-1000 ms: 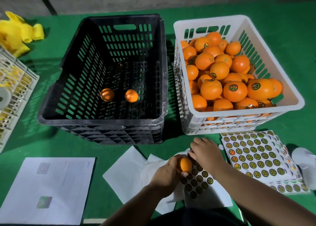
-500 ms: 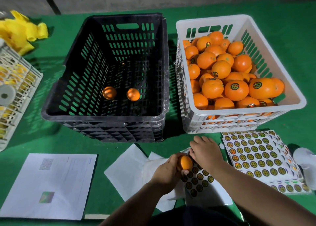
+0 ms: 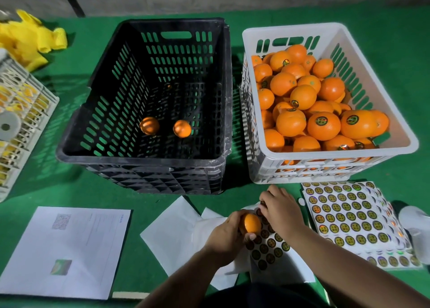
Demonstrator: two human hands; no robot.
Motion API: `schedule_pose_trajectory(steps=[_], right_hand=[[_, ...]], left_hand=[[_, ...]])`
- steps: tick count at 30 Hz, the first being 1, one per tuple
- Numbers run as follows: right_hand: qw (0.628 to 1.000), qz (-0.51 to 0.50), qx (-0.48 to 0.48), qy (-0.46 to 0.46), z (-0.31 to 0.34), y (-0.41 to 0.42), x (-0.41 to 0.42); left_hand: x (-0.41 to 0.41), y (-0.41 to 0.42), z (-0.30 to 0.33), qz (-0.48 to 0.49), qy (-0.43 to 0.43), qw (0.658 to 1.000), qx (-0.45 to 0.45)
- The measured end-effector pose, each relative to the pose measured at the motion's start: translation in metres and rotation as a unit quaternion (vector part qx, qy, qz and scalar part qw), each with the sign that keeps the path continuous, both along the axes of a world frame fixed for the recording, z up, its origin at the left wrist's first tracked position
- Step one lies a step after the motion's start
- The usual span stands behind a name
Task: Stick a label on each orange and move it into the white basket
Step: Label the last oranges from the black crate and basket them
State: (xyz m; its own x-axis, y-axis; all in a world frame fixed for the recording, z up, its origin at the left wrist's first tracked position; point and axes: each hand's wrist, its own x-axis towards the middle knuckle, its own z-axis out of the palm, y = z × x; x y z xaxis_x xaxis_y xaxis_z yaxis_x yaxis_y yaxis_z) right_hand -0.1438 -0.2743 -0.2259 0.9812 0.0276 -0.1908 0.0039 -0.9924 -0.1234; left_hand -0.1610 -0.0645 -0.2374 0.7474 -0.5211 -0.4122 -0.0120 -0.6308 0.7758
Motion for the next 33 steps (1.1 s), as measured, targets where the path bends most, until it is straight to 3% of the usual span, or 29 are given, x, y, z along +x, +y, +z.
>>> schedule_pose_trajectory(steps=[11,17,27,33], right_hand=[[0.994,0.06,-0.046,-0.08,0.001,0.0,-0.006],[0.99,0.038,0.0,-0.137,-0.002,0.005,-0.008],[0.994,-0.059,0.03,-0.082,-0.007,0.007,-0.006],[0.994,-0.056,0.028,-0.091,-0.014,0.005,-0.019]], left_hand=[[0.0,0.001,-0.005,-0.009,-0.018,1.0,0.005],[0.0,0.001,-0.003,-0.006,-0.007,1.0,-0.001],[0.005,0.001,0.005,0.008,0.024,1.0,0.001],[0.004,0.002,0.008,0.013,0.021,1.0,-0.009]])
